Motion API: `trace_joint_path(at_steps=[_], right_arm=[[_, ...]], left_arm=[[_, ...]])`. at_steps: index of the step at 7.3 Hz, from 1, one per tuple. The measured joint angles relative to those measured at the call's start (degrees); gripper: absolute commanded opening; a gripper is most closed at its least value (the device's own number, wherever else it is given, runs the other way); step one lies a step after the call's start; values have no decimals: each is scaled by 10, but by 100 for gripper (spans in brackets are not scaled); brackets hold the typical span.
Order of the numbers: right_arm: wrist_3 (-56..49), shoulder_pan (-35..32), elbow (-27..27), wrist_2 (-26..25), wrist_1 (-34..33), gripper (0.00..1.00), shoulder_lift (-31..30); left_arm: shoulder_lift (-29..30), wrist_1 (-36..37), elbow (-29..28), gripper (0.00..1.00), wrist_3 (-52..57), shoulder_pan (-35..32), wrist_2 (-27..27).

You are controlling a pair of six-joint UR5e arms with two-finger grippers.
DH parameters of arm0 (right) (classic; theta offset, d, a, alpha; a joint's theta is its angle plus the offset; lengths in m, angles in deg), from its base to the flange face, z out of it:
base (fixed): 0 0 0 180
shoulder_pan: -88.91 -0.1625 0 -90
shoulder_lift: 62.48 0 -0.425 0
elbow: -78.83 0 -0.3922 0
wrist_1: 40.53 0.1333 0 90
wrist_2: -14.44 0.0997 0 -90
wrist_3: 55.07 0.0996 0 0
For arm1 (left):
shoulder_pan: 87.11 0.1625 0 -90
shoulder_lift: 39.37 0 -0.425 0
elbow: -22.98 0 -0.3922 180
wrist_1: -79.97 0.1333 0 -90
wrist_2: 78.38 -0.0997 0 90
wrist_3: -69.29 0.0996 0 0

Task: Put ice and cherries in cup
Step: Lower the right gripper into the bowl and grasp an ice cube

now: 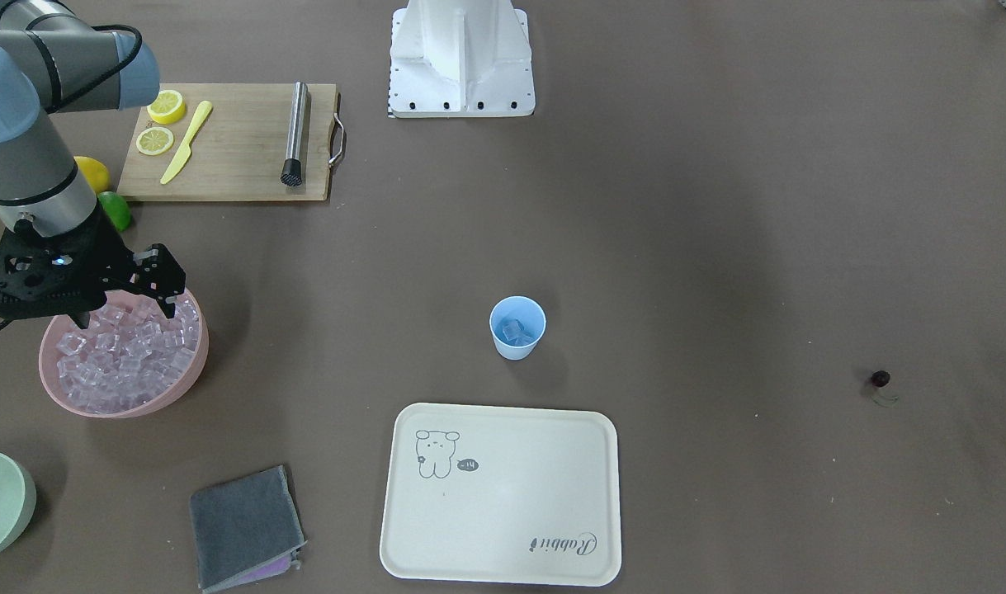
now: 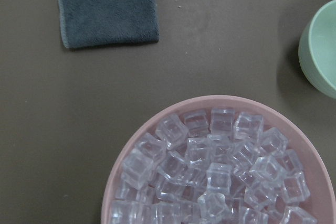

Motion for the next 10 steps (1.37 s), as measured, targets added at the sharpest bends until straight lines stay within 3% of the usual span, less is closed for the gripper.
trace_joint_path(at_steps=[2,3,9,10], right_arm=[[3,6,-22,1,1,96,-7],[3,11,-31,0,2,71,-7],[4,24,-74,-1,10,76,-8],[4,27,-89,-1,29,63,-8]], left_arm=[[0,0,1,98,1,0,-1],[0,0,2,98,1,0,-1],[-1,-11,6,98,2,0,-2],[-1,-11,6,98,2,0,-2]])
